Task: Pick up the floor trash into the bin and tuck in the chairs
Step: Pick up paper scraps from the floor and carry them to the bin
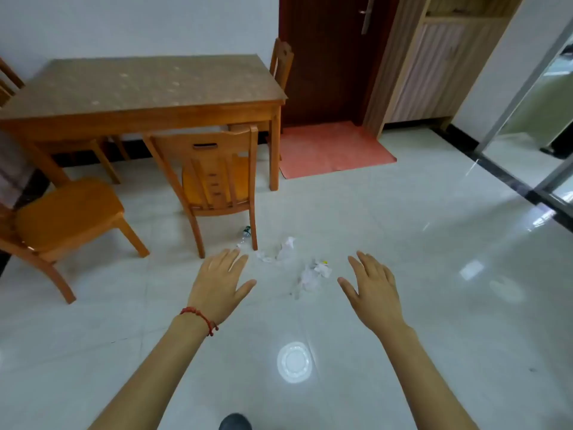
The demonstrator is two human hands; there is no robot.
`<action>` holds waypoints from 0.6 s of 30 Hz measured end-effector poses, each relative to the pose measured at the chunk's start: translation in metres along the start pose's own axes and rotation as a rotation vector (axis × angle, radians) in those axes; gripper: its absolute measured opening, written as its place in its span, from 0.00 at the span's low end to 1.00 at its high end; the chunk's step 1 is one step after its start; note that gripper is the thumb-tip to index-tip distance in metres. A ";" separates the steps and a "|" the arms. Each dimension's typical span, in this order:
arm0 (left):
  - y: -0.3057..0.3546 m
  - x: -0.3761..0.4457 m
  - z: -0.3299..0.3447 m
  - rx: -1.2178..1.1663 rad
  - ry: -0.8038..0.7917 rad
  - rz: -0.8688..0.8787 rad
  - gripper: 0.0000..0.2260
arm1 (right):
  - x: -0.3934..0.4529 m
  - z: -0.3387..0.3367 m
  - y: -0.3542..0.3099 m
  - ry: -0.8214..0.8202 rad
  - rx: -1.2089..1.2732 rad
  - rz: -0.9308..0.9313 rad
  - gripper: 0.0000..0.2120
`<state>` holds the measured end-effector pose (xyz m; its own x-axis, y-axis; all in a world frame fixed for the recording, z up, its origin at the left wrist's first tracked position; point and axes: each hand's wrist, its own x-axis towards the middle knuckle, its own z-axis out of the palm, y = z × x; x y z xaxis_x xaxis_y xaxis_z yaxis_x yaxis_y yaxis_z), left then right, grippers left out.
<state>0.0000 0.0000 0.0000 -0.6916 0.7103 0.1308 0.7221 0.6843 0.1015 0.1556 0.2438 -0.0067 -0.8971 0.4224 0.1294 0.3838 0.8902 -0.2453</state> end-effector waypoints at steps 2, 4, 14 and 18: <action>0.004 0.007 0.009 -0.028 -0.054 -0.007 0.28 | 0.001 0.006 0.006 -0.013 0.015 0.043 0.36; 0.005 0.015 0.021 -0.014 -0.057 -0.012 0.32 | 0.005 0.016 0.016 0.002 -0.007 0.073 0.37; -0.026 0.132 0.075 -0.074 -0.183 0.004 0.35 | 0.106 0.065 0.054 -0.036 0.052 0.206 0.31; -0.043 0.189 0.090 -0.100 -0.254 0.002 0.35 | 0.151 0.079 0.062 -0.080 0.060 0.273 0.33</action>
<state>-0.1636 0.1199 -0.0683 -0.6634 0.7387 -0.1194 0.7128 0.6724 0.1996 0.0263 0.3490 -0.0783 -0.7775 0.6284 -0.0248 0.6022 0.7326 -0.3174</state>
